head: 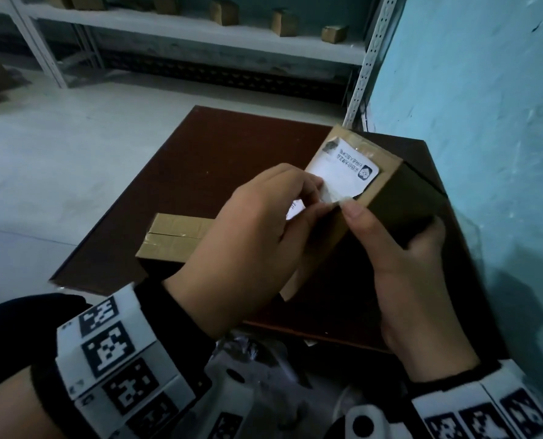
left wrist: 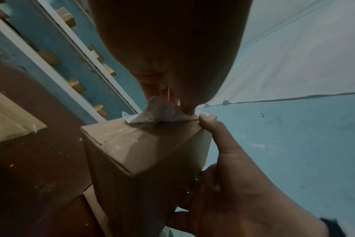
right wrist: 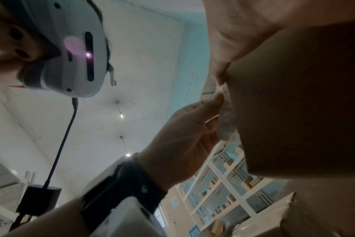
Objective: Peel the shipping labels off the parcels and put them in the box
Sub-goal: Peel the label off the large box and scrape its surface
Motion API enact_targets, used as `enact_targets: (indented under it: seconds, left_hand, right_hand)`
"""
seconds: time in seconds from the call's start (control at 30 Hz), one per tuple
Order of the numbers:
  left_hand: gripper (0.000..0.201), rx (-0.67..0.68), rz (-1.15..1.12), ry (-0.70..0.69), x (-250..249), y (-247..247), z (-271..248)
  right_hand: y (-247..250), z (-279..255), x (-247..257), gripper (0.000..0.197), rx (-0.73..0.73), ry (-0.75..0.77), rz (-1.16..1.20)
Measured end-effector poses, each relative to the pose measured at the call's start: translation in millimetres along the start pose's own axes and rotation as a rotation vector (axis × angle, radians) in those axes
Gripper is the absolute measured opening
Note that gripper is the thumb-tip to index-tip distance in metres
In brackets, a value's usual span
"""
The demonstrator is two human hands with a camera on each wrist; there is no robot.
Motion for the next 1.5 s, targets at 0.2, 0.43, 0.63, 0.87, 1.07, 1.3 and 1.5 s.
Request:
enact_targets:
  seconds: [0.2, 0.43, 0.63, 0.87, 1.07, 1.3, 1.5]
  left_hand:
    - [0.016, -0.056, -0.111, 0.11, -1, 2, -1]
    - [0.02, -0.07, -0.025, 0.041, 0, 4, 1]
    - [0.004, -0.007, -0.063, 0.132, 0, 7, 3]
    - [0.037, -0.04, -0.053, 0.22, -3, 11, 0]
    - [0.015, -0.075, 0.02, 0.191, 5, 17, 2]
    - [0.013, -0.033, -0.166, 0.265, -5, 22, 2]
    - [0.025, -0.153, -0.114, 0.203, 0, 26, 4]
  right_hand:
    - [0, -2, 0, 0.119, 0.013, -0.054, 0.009]
    - [-2, -3, -2, 0.12, 0.027, -0.094, -0.024]
    - [0, -4, 0, 0.116, 0.078, -0.13, -0.051]
    - [-8, -10, 2, 0.114, 0.136, -0.215, -0.047]
    - [-13, -10, 17, 0.12, 0.148, -0.266, -0.02]
    - [-7, -11, 34, 0.06, 0.162, -0.283, 0.066]
    - [-13, -16, 31, 0.082, 0.242, -0.288, 0.041]
Point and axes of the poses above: each hand's wrist, its own z-axis towards the middle knuckle, its own y-axis out of the back of the hand, x = y × z, the point moved 4 cm from there along z, towards the middle knuckle, and after that the axes turned 3 degrees about z, right-handed, at the moved point
